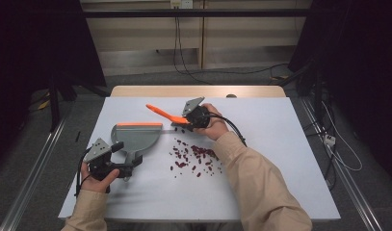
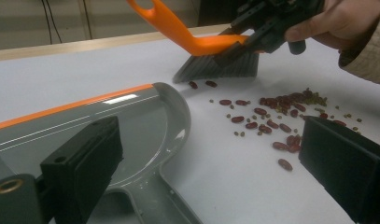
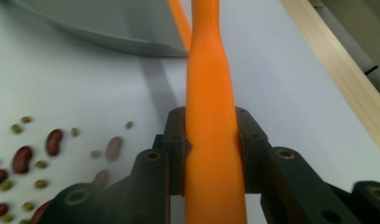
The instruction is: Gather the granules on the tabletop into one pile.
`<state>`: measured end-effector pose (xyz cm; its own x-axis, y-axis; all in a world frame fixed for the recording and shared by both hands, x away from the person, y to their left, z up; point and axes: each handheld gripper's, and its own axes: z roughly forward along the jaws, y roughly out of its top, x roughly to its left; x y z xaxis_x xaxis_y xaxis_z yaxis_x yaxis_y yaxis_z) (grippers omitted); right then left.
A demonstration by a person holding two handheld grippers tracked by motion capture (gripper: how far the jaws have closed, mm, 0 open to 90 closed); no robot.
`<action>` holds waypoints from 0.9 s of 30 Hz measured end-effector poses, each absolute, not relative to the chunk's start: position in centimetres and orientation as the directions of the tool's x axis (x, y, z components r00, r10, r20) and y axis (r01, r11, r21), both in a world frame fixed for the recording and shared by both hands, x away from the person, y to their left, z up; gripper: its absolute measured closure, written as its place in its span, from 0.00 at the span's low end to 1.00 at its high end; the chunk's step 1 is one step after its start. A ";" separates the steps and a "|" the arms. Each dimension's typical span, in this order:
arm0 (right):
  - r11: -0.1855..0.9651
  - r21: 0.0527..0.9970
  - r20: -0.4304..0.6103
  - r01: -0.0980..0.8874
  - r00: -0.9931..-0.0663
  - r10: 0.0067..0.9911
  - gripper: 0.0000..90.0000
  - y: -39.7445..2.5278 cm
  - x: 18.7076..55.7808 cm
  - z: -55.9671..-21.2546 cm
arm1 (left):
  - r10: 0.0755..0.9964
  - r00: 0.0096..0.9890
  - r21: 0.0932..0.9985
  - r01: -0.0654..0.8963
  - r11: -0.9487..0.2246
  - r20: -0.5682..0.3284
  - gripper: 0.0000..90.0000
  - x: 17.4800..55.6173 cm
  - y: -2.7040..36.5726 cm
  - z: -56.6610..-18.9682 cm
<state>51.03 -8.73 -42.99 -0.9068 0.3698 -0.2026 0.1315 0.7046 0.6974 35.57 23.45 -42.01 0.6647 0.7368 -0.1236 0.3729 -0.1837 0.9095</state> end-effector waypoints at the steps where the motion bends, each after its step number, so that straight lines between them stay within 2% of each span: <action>1: 0.711 0.693 -0.202 0.122 -0.914 0.353 0.79 -8.8 50.8 -42.9 | 0.735 0.667 0.910 0.372 -0.186 -0.122 0.07 35.6 23.4 -42.0; 13: 0.738 0.672 -0.180 0.057 -0.955 0.237 0.79 -9.5 46.9 -42.4 | 0.732 0.672 0.911 0.363 -0.195 -0.112 0.07 35.4 23.1 -41.8; 27: 0.737 0.675 -0.171 0.035 -0.964 0.203 0.78 -9.8 44.4 -42.4 | 0.732 0.674 0.912 0.359 -0.200 -0.105 0.07 35.3 23.0 -41.8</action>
